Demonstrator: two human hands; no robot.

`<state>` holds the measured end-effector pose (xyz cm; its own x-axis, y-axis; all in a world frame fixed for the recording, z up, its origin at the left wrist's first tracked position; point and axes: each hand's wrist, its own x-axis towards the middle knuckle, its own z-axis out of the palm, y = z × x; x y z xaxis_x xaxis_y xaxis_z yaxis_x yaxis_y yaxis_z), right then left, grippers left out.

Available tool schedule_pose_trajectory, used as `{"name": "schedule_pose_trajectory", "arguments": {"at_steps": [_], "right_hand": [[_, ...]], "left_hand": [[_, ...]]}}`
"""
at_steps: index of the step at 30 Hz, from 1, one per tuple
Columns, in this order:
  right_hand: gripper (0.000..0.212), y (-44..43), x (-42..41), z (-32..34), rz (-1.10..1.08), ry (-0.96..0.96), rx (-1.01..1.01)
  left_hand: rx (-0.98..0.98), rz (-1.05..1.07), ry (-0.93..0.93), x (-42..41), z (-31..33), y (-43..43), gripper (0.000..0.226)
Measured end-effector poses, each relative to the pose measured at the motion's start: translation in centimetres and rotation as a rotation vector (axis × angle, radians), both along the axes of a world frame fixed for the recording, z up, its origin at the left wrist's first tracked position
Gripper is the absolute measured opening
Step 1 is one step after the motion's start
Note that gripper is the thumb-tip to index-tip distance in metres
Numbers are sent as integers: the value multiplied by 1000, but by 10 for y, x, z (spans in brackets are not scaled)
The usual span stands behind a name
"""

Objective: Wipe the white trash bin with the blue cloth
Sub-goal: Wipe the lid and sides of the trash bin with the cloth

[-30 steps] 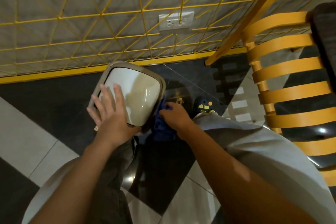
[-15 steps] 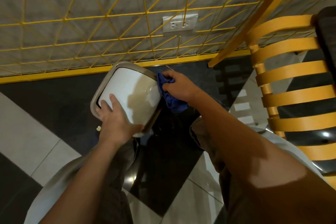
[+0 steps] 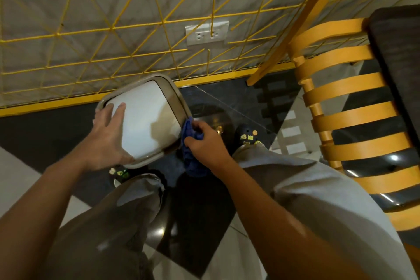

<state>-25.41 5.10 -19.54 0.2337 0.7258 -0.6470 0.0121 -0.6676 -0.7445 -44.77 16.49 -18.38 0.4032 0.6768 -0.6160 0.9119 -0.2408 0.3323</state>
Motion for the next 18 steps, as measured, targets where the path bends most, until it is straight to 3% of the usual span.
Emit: {"name": "schedule_pose_trajectory", "arguments": {"at_steps": [4, 8, 12, 16, 18], "right_hand": [[34, -11, -10, -11, -136, 115, -143], [24, -12, 8, -24, -264, 82, -234], [25, -6, 24, -29, -259, 85, -206], [27, 9, 14, -30, -172, 208, -115], [28, 19, 11, -30, -119, 136, -99]], "left_hand": [[72, -56, 128, 8, -1, -5, 135], [134, -41, -37, 43, 4, -24, 128], [335, -75, -114, 78, -6, -32, 95], [358, -143, 29, 81, -21, -32, 93], [381, -160, 37, 77, -26, -33, 96]]}}
